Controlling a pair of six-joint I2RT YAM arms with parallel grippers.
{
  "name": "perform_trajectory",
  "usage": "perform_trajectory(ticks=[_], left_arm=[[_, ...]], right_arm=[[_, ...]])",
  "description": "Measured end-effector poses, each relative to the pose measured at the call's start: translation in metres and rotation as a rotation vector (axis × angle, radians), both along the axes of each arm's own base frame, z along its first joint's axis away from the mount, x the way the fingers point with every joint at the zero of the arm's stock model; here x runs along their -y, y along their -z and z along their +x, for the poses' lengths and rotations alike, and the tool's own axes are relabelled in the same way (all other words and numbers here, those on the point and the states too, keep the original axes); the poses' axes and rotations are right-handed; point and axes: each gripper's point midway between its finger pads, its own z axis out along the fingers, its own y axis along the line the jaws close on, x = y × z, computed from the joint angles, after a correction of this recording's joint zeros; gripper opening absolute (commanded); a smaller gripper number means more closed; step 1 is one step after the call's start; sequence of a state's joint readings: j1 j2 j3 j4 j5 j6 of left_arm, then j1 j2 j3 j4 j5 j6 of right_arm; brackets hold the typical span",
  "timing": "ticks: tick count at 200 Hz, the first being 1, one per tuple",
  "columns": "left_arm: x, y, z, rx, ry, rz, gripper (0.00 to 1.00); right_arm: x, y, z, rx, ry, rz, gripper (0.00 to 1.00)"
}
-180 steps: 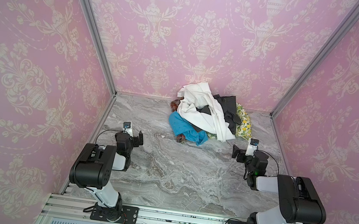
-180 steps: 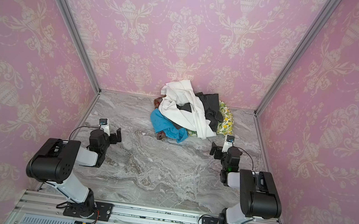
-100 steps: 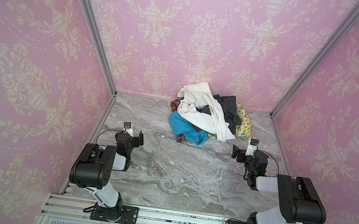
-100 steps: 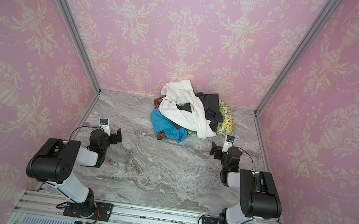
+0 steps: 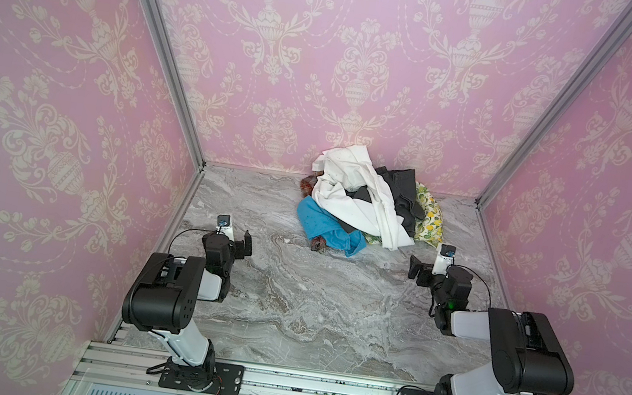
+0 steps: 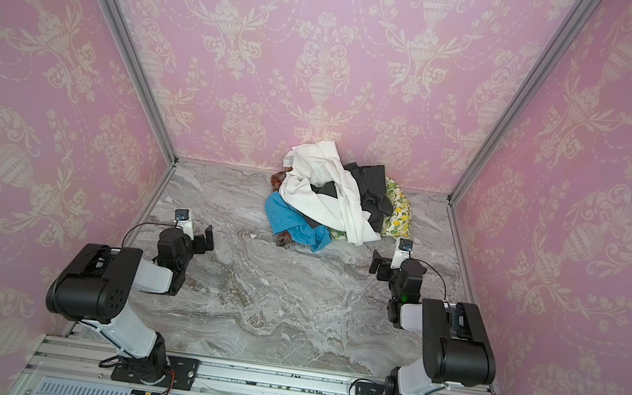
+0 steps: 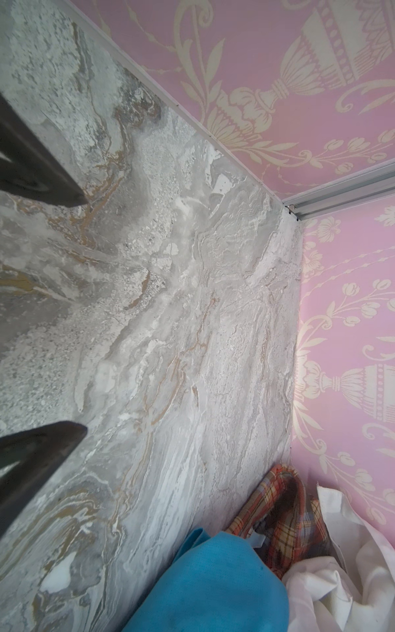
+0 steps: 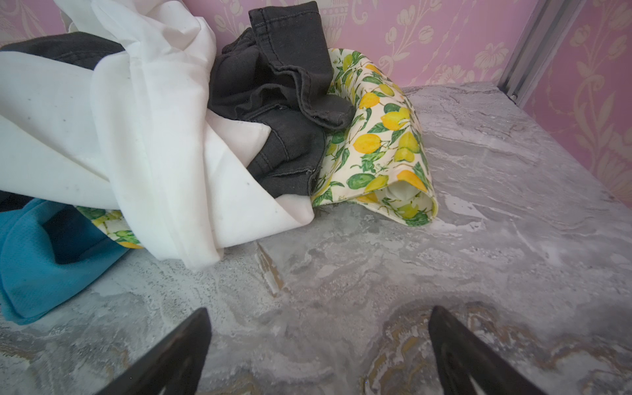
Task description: Pick out a specific cloth from the pile
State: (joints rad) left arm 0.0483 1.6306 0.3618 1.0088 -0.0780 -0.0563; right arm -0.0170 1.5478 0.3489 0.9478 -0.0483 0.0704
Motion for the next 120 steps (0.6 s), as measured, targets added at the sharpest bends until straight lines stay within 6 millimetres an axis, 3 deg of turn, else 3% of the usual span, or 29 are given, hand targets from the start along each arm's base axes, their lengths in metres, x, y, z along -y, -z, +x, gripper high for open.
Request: perform_trajectory(ticks=[69,96,120], left_arm=[[-0.001,0.001,-0.001,-0.007,-0.006,0.002,0.99],[-0.001,0.002,0.002,-0.072,-0.013,0.004,0.99],[-0.003,-0.035,0.015,-0.053,-0.031,0.008,0.99]], right_arm=[[-0.003,-0.006,-0.003,-0.001,-0.003,-0.013,1.00],[-0.006,-0.040,-0.007,0.040,0.008,-0.032,1.00],[-0.002,-0.078,-0.010,0.103,0.052,-0.023,1.00]])
